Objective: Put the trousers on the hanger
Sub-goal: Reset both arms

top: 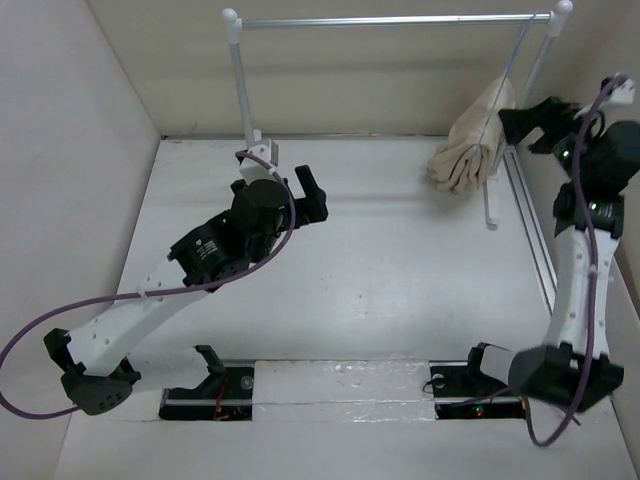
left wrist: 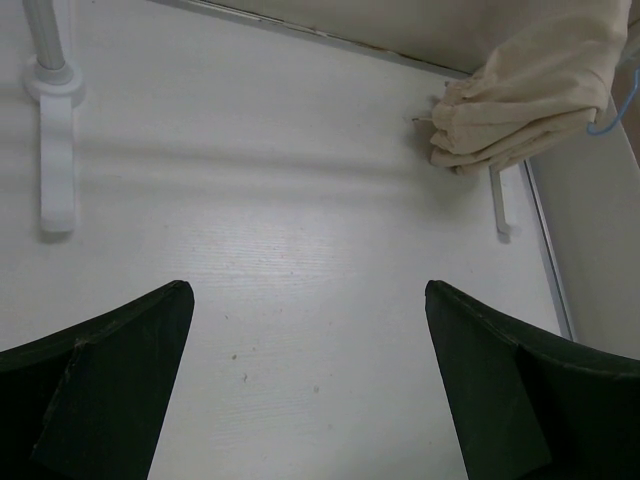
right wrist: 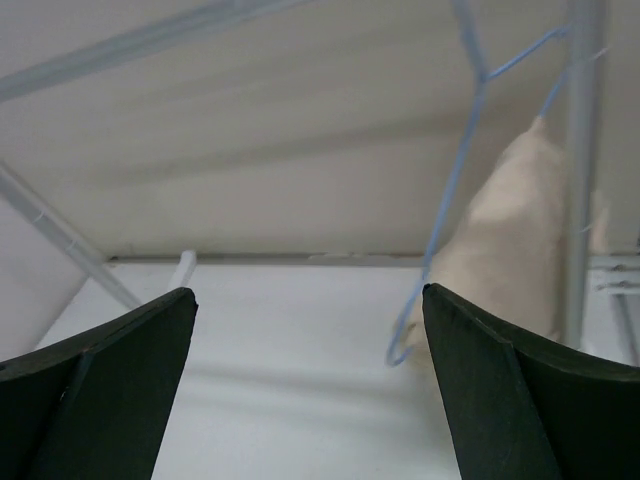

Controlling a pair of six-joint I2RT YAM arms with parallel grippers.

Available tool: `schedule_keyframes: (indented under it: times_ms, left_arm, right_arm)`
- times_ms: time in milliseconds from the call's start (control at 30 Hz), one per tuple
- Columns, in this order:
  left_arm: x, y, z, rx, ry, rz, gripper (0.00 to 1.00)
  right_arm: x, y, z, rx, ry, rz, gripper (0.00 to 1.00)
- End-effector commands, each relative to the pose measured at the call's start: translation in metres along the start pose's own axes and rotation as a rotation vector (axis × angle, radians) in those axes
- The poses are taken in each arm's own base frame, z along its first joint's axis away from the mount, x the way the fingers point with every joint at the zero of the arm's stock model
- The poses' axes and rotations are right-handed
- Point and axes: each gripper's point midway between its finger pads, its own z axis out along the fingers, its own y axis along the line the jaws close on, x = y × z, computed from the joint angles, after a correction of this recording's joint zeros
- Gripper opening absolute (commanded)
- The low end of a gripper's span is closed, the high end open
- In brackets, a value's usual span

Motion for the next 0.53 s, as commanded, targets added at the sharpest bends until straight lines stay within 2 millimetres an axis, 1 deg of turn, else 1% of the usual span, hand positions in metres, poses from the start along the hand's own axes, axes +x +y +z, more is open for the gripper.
schedule_keyframes:
  times_ms: [0, 33, 67, 100, 133, 167, 233, 267, 300, 333, 367, 400, 433, 500]
  left_arm:
    - [-0.028, 0.008, -0.005, -0.050, -0.087, -0.001, 0.99]
    - [-0.027, 0.012, -0.006, -0.068, -0.085, -0.007, 0.99]
    - [-0.021, 0.021, -0.006, -0.106, -0.074, 0.012, 0.99]
    - [-0.012, 0.029, -0.004, -0.131, -0.057, 0.028, 0.99]
    - [-0.005, 0.035, -0.005, -0.142, -0.042, 0.039, 0.99]
    - [0.015, 0.045, -0.001, -0.163, -0.002, 0.062, 0.99]
    - [0.035, 0.054, 0.001, -0.178, 0.042, 0.067, 0.99]
    - [0.058, 0.062, 0.004, -0.186, 0.100, 0.068, 0.99]
    - [0.070, 0.064, 0.005, -0.182, 0.131, 0.067, 0.99]
    - [0.077, 0.064, 0.005, -0.168, 0.147, 0.056, 0.99]
    - [0.093, 0.065, 0.007, -0.153, 0.187, 0.055, 0.99]
    - [0.098, 0.063, 0.008, -0.138, 0.198, 0.047, 0.99]
    - [0.098, 0.058, 0.009, -0.112, 0.195, 0.029, 0.99]
    - [0.090, 0.048, 0.010, -0.082, 0.175, 0.011, 0.99]
  right_arm:
    - [0.047, 0.048, -0.029, -0.050, 0.045, -0.071, 1.00]
    - [0.068, 0.053, -0.039, -0.038, 0.088, -0.062, 1.00]
    - [0.085, 0.053, -0.050, -0.012, 0.119, -0.079, 1.00]
    - [0.114, 0.069, -0.068, -0.045, 0.170, -0.079, 1.00]
    - [0.141, 0.066, -0.081, -0.011, 0.249, -0.077, 1.00]
    - [0.159, 0.067, -0.092, -0.015, 0.291, -0.112, 1.00]
    - [0.215, 0.064, -0.130, 0.002, 0.420, -0.108, 1.00]
    - [0.231, 0.054, -0.143, 0.045, 0.456, -0.122, 1.00]
    - [0.245, 0.052, -0.155, 0.049, 0.491, -0.127, 1.00]
    - [0.267, 0.047, -0.177, 0.065, 0.547, -0.126, 1.00]
    - [0.275, 0.045, -0.186, 0.070, 0.563, -0.126, 1.00]
    - [0.282, 0.044, -0.193, 0.071, 0.578, -0.124, 1.00]
    - [0.286, 0.043, -0.201, 0.076, 0.590, -0.123, 1.00]
    - [0.281, 0.045, -0.203, 0.074, 0.578, -0.129, 1.00]
